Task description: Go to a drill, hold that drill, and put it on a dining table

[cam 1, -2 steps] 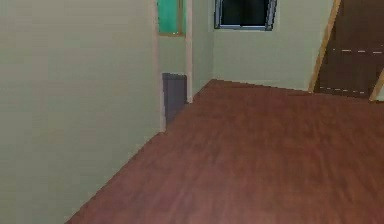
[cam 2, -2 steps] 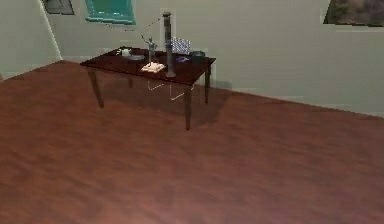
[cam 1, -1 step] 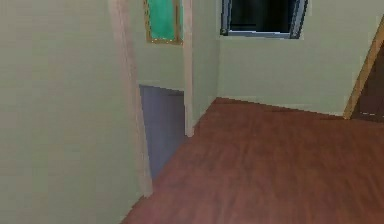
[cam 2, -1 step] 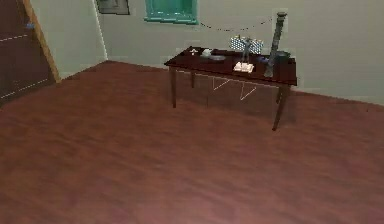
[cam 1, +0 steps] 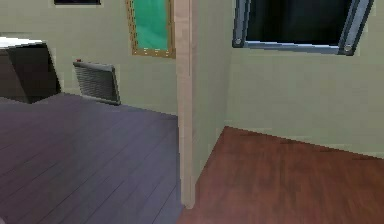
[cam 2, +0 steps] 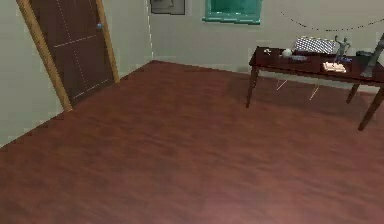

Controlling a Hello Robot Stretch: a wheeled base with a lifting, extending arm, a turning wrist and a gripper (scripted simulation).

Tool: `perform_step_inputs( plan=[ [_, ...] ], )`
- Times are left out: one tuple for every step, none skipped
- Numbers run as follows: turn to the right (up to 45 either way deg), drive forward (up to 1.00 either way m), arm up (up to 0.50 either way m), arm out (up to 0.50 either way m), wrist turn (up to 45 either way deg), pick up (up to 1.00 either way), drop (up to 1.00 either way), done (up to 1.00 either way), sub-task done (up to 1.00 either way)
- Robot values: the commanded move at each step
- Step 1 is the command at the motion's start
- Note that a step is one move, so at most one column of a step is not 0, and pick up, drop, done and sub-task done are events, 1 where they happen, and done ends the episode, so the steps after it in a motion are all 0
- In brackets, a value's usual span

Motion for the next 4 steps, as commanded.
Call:
perform_step_inputs(
  plan=[
    [3.0,0.0,0.0,0.0,0.0,0.0,0.0,0.0,0.0],
    [0.0,0.25,0.0,0.0,0.0,0.0,0.0,0.0,0.0],
    [-21.0,0.0,0.0,0.0,0.0,0.0,0.0,0.0,0.0],
    [0.0,0.3,0.0,0.0,0.0,0.0,0.0,0.0,0.0]
  ],
)
